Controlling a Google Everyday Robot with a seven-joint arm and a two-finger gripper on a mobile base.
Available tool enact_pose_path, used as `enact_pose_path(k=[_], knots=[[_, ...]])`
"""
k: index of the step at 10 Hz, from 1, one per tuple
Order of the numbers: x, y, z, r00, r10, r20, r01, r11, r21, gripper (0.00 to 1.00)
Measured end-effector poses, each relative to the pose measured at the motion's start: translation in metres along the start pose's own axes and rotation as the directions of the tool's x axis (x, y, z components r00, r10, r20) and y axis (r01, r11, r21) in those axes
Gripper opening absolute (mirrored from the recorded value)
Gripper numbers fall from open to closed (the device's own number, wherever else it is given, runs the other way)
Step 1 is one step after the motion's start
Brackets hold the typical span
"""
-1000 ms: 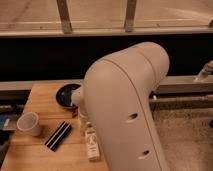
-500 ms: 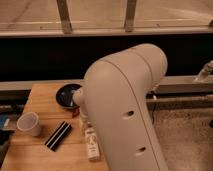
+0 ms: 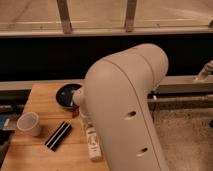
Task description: Stand the bottle upright
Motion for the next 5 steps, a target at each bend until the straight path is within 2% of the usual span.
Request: enact_pose_path(k=[1,2,5], knots=[[-0.0003,0.0007,0.0009,1.000,0.002,0.001,-0.002,1.000,-0.005,0.04],[-0.0011,0.0027,0.0023,1.000,-0.003,0.001,0.003,1.000,-0.011,0.01],[-0.0034,0.0031,0.0036,1.000,-0.009,0.003,0.009,1.000,-0.027,0.00]])
